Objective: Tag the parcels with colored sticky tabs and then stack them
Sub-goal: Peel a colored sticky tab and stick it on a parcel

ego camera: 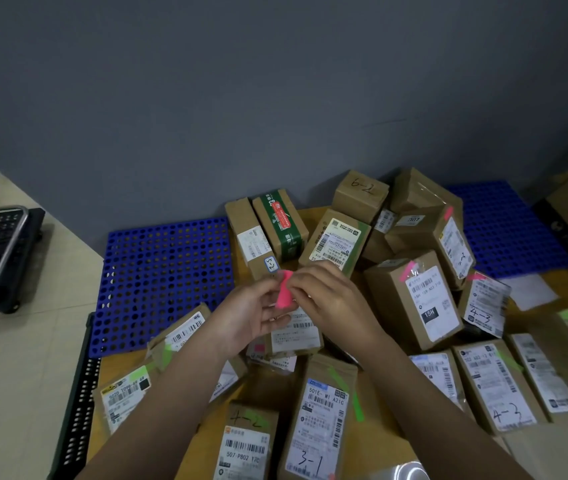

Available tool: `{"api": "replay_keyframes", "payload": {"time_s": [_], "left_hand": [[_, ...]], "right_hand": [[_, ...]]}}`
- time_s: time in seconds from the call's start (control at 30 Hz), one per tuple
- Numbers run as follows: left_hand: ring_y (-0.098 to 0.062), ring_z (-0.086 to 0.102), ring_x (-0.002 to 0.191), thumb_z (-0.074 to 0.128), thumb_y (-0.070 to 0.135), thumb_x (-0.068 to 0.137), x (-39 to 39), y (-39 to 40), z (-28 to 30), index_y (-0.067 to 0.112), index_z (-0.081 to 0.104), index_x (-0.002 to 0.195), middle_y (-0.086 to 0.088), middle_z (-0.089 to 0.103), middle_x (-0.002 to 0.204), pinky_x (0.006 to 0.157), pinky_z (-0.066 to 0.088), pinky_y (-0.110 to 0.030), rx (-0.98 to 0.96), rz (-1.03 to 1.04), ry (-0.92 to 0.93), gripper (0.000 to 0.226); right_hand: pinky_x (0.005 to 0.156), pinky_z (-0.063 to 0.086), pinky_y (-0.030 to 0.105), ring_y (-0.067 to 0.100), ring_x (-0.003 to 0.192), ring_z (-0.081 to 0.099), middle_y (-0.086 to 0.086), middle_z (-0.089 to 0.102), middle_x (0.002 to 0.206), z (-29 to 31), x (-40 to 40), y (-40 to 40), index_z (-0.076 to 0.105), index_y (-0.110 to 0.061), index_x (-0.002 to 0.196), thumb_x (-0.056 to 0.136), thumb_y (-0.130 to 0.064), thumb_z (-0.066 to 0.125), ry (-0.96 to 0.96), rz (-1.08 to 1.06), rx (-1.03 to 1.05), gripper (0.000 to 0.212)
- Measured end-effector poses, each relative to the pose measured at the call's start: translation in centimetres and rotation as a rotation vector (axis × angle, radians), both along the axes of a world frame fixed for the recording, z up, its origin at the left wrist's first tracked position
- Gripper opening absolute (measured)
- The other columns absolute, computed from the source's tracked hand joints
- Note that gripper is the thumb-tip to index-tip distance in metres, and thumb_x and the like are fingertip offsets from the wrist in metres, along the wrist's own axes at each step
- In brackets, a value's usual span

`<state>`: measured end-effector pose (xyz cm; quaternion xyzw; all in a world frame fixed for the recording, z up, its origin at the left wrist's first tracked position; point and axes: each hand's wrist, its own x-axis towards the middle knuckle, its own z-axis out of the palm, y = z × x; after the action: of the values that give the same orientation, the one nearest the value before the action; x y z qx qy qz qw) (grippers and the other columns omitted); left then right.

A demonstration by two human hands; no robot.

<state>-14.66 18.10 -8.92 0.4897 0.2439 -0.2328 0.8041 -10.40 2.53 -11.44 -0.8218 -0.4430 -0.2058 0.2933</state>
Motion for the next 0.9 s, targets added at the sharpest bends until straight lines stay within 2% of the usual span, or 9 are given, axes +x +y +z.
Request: {"api": "replay_keyframes", "payload": {"time_s": [0.17, 0.27, 0.33, 0.4, 0.5, 0.57, 0.67, 0.77, 0.9], "left_hand": [[-0.022, 0.069, 0.097, 0.058, 0.025, 0.092, 0.2, -0.1, -1.1, 0.010, 0.063, 0.111, -0.015, 0.071, 0.106, 0.078, 0.055, -0.029, 0.099, 0.051, 0.050, 0.024], [-0.017, 0.070, 0.091, 0.057, 0.024, 0.093, 0.6, 0.0, -1.7, 0.011, 0.066, 0.105, -0.007, 0.073, 0.097, 0.081, 0.054, -0.028, 0.200, 0.194, 0.023, 0.020], [-0.012, 0.068, 0.090, 0.055, 0.027, 0.093, 0.7, 0.6, -2.3, 0.018, 0.067, 0.094, -0.001, 0.073, 0.092, 0.086, 0.053, -0.030, 0.405, 0.252, -0.070, 0.015], [-0.009, 0.065, 0.091, 0.051, 0.029, 0.096, 1.0, 1.5, -3.2, 0.026, 0.065, 0.087, 0.004, 0.071, 0.092, 0.091, 0.050, -0.029, 0.698, 0.196, -0.223, 0.017], [0.001, 0.056, 0.085, 0.047, 0.030, 0.098, 1.0, 2.5, -4.4, 0.022, 0.066, 0.098, 0.008, 0.066, 0.098, 0.079, 0.043, -0.011, 1.061, -0.013, -0.429, 0.021], [0.002, 0.051, 0.090, 0.046, 0.031, 0.098, 1.0, 2.6, -5.3, 0.018, 0.067, 0.108, 0.008, 0.066, 0.101, 0.082, 0.042, -0.015, 1.205, -0.154, -0.589, 0.027], [-0.006, 0.045, 0.105, 0.037, 0.044, 0.094, 0.9, 2.2, -6.4, 0.019, 0.069, 0.106, 0.007, 0.067, 0.109, 0.087, 0.037, -0.025, 1.327, -0.347, -0.768, 0.042], [-0.014, 0.046, 0.109, 0.037, 0.040, 0.094, 1.0, 2.0, -8.1, 0.019, 0.070, 0.099, 0.008, 0.067, 0.115, 0.084, 0.051, -0.036, 1.442, -0.412, -0.893, 0.040], [-0.013, 0.043, 0.109, 0.038, 0.036, 0.092, 1.4, 1.7, -8.9, 0.021, 0.070, 0.095, 0.008, 0.068, 0.115, 0.077, 0.054, -0.035, 1.567, -0.444, -0.980, 0.035]], "right_hand": [[0.081, 0.044, 0.022, 0.015, 0.094, 0.055, 0.002, 0.067, 0.093, -1.4, -0.1, 0.2, 0.070, -0.007, 0.087, 0.088, -0.013, 0.062, 0.155, -0.003, 0.039, 0.010], [0.082, 0.047, 0.023, 0.011, 0.092, 0.059, -0.003, 0.067, 0.092, -1.9, -0.5, -0.3, 0.070, -0.011, 0.086, 0.086, -0.021, 0.064, 0.373, -0.059, 0.207, 0.012], [0.079, 0.054, 0.031, 0.013, 0.087, 0.064, -0.004, 0.068, 0.090, -2.1, -0.7, -0.8, 0.067, -0.014, 0.084, 0.086, -0.022, 0.065, 0.665, -0.209, 0.410, 0.008], [0.077, 0.056, 0.036, 0.018, 0.084, 0.067, 0.001, 0.070, 0.087, -2.4, -0.4, -1.0, 0.067, -0.012, 0.085, 0.085, -0.013, 0.068, 0.929, -0.371, 0.567, 0.002], [0.071, 0.051, 0.022, 0.014, 0.088, 0.065, 0.001, 0.068, 0.089, -3.0, 0.9, -0.6, 0.064, -0.011, 0.095, 0.084, -0.003, 0.068, 1.186, -0.573, 0.657, 0.014], [0.063, 0.044, 0.012, 0.006, 0.083, 0.062, -0.002, 0.066, 0.091, -3.4, 1.7, 0.0, 0.061, -0.015, 0.103, 0.085, -0.001, 0.066, 1.312, -0.620, 0.704, 0.023], [0.056, 0.043, 0.007, 0.006, 0.081, 0.062, 0.003, 0.066, 0.093, -4.4, 2.3, 1.0, 0.061, -0.017, 0.099, 0.087, 0.000, 0.064, 1.330, -0.597, 0.685, 0.021], [0.064, 0.047, 0.015, 0.013, 0.084, 0.064, 0.000, 0.065, 0.089, -5.2, 2.7, 1.5, 0.060, -0.022, 0.090, 0.086, -0.003, 0.065, 1.250, -0.607, 0.563, 0.020], [0.068, 0.048, 0.018, 0.005, 0.080, 0.062, -0.009, 0.064, 0.083, -5.5, 2.8, 1.5, 0.062, -0.021, 0.090, 0.085, -0.010, 0.069, 1.068, -0.602, 0.385, 0.014]]}}
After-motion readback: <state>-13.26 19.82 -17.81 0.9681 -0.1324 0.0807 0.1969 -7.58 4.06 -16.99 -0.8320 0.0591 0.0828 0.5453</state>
